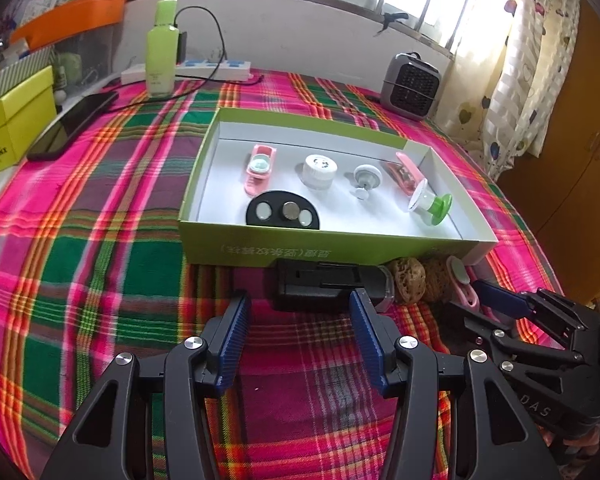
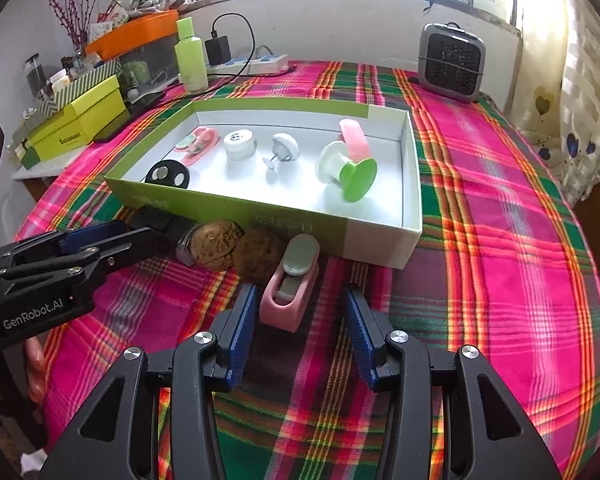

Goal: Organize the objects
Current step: 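Grasp the pink tape dispenser with the right gripper while the left reaches the black case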

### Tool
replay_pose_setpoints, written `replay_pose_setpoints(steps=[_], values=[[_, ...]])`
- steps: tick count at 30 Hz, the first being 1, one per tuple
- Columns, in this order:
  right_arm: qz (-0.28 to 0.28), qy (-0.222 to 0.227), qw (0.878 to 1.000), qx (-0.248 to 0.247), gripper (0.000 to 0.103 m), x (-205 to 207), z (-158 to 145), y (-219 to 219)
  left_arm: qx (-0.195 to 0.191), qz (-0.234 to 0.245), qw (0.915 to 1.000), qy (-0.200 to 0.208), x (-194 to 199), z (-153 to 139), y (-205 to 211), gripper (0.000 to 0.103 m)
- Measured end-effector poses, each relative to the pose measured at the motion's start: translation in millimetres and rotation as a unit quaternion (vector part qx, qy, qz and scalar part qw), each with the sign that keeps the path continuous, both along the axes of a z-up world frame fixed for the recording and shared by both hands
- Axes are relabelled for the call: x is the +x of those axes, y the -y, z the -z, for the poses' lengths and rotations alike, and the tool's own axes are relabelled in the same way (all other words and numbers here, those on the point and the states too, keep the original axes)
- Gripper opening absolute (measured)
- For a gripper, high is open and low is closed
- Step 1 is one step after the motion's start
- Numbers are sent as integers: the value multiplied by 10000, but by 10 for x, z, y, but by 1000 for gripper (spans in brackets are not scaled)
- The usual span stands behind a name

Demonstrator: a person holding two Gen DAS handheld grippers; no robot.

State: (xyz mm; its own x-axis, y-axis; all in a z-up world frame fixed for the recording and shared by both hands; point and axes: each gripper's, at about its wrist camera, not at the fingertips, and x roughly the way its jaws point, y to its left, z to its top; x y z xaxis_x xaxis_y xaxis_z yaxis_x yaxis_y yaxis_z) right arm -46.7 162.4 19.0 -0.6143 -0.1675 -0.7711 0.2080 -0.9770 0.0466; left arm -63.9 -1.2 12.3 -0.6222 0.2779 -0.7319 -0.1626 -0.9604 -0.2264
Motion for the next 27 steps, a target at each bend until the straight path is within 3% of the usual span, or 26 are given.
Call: replay_pose_setpoints(steps=[8,10,19,27], values=[[100,-50,9999,-98,44,-19,-21,-87,113,256,9996,-19,30,-11,-60,50],[87,-72,9999,-113,37,-16,-27,-95,147,322,9994,-37,50,-14,-74,50],[69,-105,9998,-156,22,-9,-38,-109,281,530,9982,-40,193,-13,-109,50],[94,-127,9998,-132,19,11,-44,-149,260,881,9958,-38,378,6,-189,50]])
